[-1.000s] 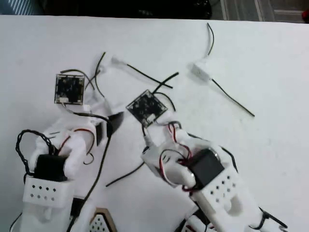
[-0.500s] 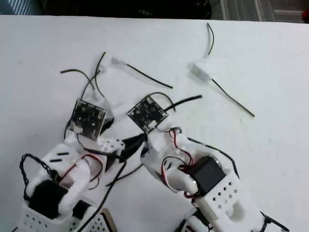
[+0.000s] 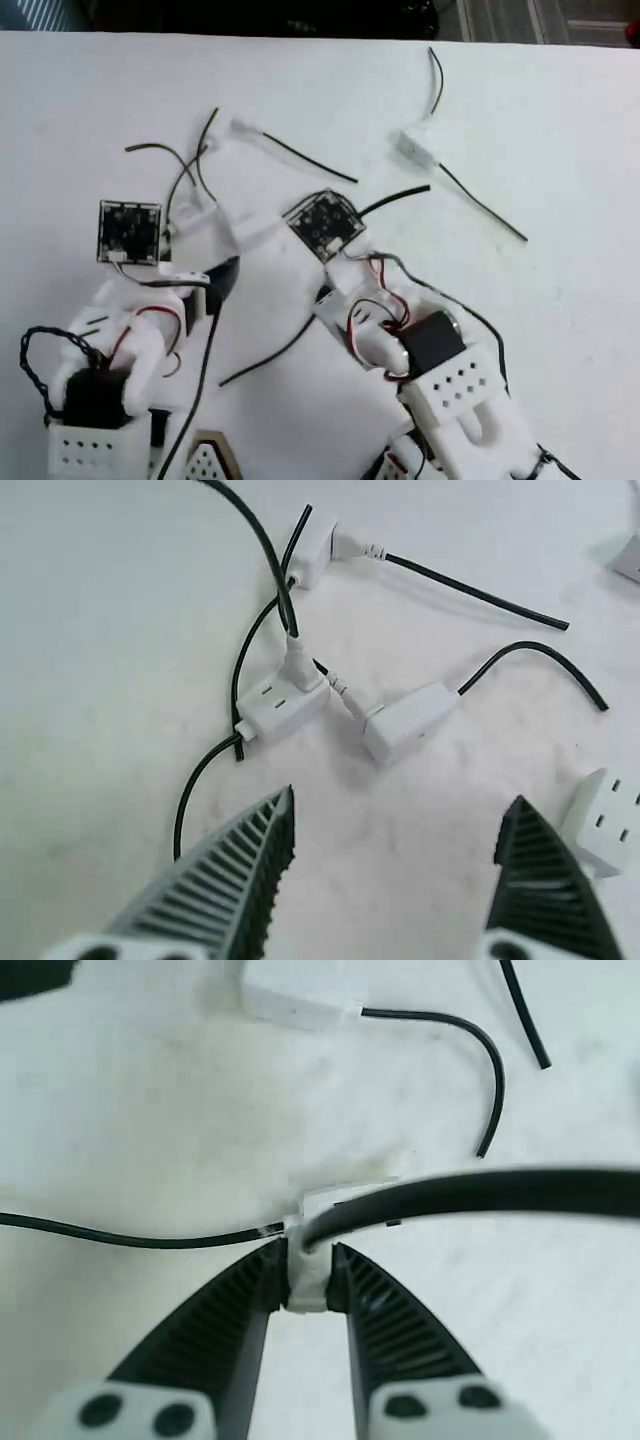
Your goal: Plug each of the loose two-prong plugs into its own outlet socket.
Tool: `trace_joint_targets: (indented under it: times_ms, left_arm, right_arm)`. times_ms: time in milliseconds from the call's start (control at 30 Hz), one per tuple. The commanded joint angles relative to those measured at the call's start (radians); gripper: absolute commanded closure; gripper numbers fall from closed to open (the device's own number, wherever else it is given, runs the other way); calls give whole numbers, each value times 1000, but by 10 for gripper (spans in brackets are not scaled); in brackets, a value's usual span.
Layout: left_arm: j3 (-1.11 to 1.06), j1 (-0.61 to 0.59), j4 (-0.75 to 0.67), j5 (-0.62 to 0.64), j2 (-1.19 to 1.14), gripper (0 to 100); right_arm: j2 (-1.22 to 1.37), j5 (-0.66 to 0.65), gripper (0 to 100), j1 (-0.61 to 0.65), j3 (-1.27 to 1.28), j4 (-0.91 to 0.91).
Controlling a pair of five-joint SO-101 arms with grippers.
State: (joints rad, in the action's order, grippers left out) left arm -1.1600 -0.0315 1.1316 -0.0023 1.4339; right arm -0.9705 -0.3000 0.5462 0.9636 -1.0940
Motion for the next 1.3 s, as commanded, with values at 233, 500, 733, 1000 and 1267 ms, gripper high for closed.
trace_joint_targets:
  times_ms: [233,500,733,1000,1267]
  left_arm:
    - [-63,-10,-71,-8,16,683]
    - [-63,87,-69,-80,12,679]
    - [-72,283,-74,-133,-2,639]
    - [189,331,-89,-247,-452,635]
    - [431,433,-166,-276,-1021,638]
  right_arm:
    - [-1,-146,981,-45,170,251]
    - [211,-137,981,-176,74,360]
    - [260,43,981,-291,-6,367]
    - [263,169,981,-403,112,595]
    - [263,247,981,-484,169,707]
